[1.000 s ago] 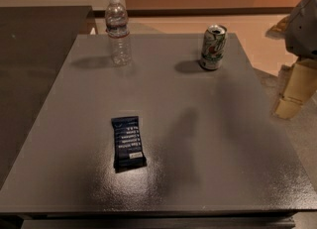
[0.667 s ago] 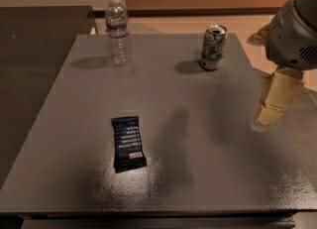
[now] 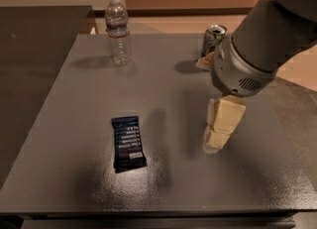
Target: Move rxbar blueberry near water bottle
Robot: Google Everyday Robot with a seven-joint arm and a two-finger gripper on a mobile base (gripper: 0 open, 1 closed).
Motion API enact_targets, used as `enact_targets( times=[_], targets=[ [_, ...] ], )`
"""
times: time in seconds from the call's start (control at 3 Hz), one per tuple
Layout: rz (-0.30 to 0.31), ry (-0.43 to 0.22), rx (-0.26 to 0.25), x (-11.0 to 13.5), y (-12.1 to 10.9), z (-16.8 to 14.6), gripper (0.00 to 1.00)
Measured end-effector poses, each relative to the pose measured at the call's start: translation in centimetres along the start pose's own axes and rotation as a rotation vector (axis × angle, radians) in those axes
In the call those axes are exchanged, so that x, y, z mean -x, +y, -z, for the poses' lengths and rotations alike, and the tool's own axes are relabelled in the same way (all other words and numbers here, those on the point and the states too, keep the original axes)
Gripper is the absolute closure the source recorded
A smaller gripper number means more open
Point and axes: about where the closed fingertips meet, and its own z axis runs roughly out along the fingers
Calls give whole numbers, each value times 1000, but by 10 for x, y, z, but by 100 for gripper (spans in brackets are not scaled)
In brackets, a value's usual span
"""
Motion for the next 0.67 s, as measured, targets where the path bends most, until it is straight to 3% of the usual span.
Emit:
enact_targets(
  times=[0.67],
  targets=[
    [79,-101,93,56,20,-68,0]
  ],
)
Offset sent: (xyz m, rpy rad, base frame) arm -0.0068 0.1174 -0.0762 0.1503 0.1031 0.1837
